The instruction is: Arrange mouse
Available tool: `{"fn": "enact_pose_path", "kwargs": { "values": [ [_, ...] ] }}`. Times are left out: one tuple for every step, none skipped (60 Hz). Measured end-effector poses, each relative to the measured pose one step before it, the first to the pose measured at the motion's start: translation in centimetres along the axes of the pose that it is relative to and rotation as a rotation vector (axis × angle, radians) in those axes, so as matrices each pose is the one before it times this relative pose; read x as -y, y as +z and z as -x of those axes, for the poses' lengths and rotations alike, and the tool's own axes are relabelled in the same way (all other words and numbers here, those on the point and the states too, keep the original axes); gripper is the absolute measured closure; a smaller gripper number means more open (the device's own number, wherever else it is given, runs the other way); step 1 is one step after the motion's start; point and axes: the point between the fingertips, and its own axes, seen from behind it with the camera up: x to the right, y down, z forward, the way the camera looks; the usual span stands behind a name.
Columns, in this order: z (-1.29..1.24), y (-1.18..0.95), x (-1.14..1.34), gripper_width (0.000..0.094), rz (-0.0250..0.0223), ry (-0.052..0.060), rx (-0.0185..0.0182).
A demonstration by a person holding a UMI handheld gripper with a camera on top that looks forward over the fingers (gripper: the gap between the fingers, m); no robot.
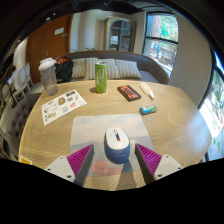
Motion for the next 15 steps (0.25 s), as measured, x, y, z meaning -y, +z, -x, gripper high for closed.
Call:
{"fn": "enact_pose_path", "kwargs": {
  "values": [
    [0.235,-0.621,-0.046,0.0092,-0.00044,0.0043,-0.00581],
    [0.247,-0.599,-0.093,0.0093,0.00066,0.0053,-0.00688],
    [0.215,-0.552,-0.119,0.0094,0.00273,0.0050,-0.00488],
    [0.370,-0.665,-0.122,0.0094,0.00109,0.0060,-0.00621],
    [0.289,-0.653,-0.193,0.0095,0.00161,0.0063,-0.00594],
    [0.301,-0.650,-0.202,0.0095,0.00228,0.0063,-0.00615],
    [0.293,-0.680,-0.228,0.0093,0.00253,0.0066,-0.00696],
    [0.311,-0.656,-0.231,0.0090,0.00187,0.0058,-0.00692],
    [0.335,-0.660,-0.228,0.0088,0.00123,0.0056,-0.00693],
    [0.342,-0.450,-0.102,0.0086,0.00122,0.0061,-0.00665],
    [0.268,-0.592,-0.188,0.0083,-0.00075,0.0076,-0.00713],
    [0.345,-0.610,-0.195,0.0082,-0.00082,0.0087,-0.00592],
    [0.358,-0.557,-0.207,0.0083,-0.00068,0.0096,-0.00382],
    [0.410,-0.511,-0.216,0.0082,-0.00093,0.0111,-0.00264],
    [0.436,-0.483,-0.197,0.0082,-0.00090,0.0130,-0.00148]
  ]
}}
